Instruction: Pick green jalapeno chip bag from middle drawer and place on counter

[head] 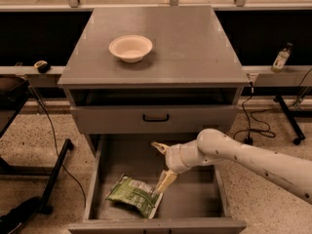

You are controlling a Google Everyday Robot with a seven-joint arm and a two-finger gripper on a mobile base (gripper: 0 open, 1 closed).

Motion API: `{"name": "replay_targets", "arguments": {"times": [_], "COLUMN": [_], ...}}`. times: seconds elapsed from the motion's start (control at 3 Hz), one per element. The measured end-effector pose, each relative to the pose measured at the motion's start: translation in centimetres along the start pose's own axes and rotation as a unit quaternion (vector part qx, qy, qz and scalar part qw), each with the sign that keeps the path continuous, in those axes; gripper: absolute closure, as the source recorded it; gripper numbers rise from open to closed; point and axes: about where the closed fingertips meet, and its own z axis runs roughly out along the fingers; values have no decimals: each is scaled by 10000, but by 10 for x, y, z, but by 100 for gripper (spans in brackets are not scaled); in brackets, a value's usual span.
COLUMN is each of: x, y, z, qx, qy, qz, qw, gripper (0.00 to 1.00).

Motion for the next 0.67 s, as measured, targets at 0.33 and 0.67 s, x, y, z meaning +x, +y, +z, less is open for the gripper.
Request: {"name": "replay_targets", "arguments": {"times": [0.33, 0.67], "x": [-8, -12], "y": [15, 37], "z": [30, 64], "qx": [-178, -171], "qy": [399, 793], "qz": [185, 468], "qw": [9989, 9956], "gripper": [0, 0]}}
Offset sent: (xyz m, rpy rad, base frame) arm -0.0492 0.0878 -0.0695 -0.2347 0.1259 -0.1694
